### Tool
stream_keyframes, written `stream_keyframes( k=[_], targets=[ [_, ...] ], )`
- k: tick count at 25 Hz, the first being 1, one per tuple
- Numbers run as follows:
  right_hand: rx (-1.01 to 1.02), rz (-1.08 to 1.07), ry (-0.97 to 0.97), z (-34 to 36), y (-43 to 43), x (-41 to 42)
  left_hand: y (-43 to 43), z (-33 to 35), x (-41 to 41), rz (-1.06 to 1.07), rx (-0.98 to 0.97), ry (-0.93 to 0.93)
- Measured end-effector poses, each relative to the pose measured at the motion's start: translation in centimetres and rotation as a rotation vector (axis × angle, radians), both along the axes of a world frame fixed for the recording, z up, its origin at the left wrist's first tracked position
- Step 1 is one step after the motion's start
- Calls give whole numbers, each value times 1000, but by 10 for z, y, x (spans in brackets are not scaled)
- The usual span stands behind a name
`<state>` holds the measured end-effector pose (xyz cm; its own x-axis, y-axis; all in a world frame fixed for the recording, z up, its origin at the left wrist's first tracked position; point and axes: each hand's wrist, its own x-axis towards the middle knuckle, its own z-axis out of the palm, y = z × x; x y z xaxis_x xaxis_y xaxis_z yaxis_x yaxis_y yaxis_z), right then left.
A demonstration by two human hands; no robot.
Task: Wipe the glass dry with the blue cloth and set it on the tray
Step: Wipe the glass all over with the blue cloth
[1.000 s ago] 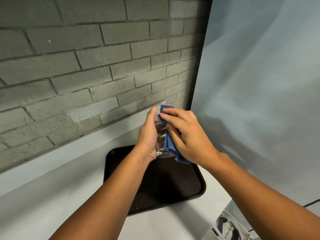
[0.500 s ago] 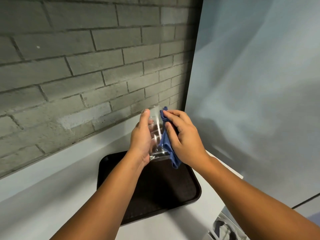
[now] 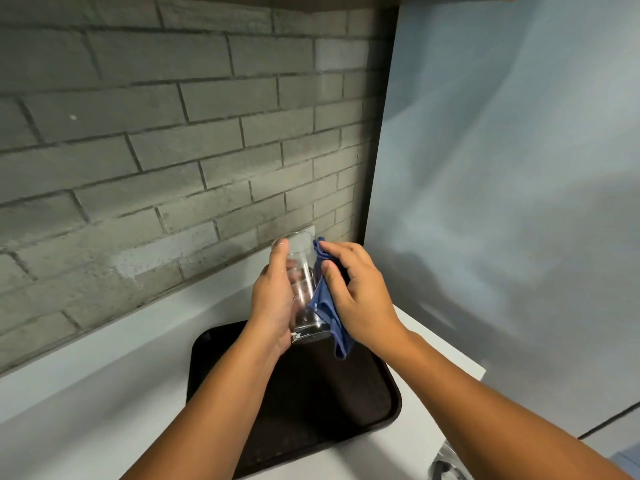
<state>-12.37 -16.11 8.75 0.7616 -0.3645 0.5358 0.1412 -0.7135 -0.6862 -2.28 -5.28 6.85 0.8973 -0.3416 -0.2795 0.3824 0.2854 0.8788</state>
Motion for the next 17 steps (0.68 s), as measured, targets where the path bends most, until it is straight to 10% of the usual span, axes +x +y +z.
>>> stream_keyframes(
  k=[17],
  targets=[
    [-43,20,-66,0,6,1,0,9,1,11,30,-50]
  ],
)
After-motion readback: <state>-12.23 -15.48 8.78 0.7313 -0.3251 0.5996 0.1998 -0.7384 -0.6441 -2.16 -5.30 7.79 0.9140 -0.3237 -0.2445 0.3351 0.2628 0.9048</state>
